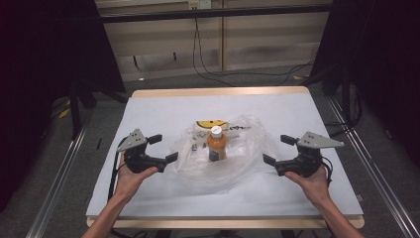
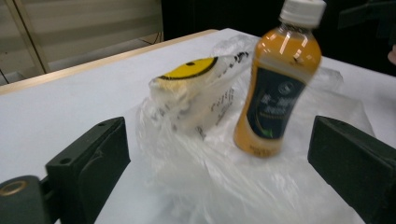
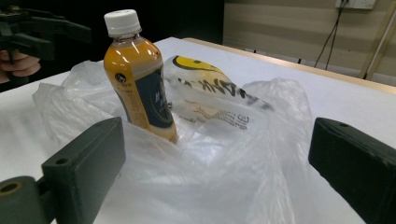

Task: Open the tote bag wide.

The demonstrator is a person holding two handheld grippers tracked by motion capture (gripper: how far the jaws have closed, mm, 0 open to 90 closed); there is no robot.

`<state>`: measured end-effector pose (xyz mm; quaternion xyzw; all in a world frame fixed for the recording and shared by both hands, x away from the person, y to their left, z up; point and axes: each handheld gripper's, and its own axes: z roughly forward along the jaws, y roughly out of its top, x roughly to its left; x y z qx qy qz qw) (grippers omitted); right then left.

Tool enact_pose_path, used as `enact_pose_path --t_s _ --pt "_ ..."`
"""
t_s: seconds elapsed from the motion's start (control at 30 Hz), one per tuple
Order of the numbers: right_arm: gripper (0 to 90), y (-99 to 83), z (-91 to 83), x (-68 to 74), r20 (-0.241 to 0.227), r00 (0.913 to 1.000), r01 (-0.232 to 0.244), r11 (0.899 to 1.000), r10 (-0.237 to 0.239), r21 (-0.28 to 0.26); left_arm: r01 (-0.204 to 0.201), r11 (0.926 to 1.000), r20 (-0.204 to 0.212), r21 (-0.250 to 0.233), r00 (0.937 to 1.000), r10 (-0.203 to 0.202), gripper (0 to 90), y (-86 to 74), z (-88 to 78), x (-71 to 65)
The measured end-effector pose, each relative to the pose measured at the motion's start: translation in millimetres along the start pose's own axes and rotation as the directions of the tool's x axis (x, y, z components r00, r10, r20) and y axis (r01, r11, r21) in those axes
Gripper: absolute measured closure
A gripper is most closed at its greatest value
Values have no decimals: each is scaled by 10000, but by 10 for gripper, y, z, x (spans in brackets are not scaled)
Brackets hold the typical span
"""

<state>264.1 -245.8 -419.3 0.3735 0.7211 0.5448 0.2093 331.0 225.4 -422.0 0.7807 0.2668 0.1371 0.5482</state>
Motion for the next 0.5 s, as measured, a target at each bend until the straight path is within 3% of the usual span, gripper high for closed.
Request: enact_pose_path --t_s 0.1,0.17,0.2,0.27,0.33,0.37,0.4,0.5 --pt "40 -35 -93 -11 82 9999 -135 9999 135 -70 -143 9998 -304 121 9994 146 43 -65 -137 -100" --pt "42 -75 -185 -27 268 9990 -349 9993 352 -140 238 9997 -493 20 9985 -237 45 -121 -224 -165" --pt "50 -130 -266 -37 464 9980 -416 9991 421 -101 353 9992 -316 -187 9989 -359 43 -160 -270 -191" --pt "50 -166 -310 -42 551 9973 -483 9987 490 -134 319 9990 -617 -314 9975 -338 41 -245 -361 -245" --pt "58 -282 -391 -75 674 9942 -834 9964 843 -169 332 9988 -385 -355 9987 -346 21 -349 -423 -255" --pt "58 -315 -399 -97 596 9932 -998 9949 1004 -129 170 9998 -671 -124 9976 -178 22 -411 -471 -253" --pt "58 -320 -403 -102 605 9920 -1108 9938 1109 -46 170 9998 -671 -124 9976 -178 22 -411 -471 -253" --pt "57 -310 -426 -94 740 9918 -1028 9945 1042 -220 373 9990 -752 -245 9964 -390 24 -447 -513 -216"
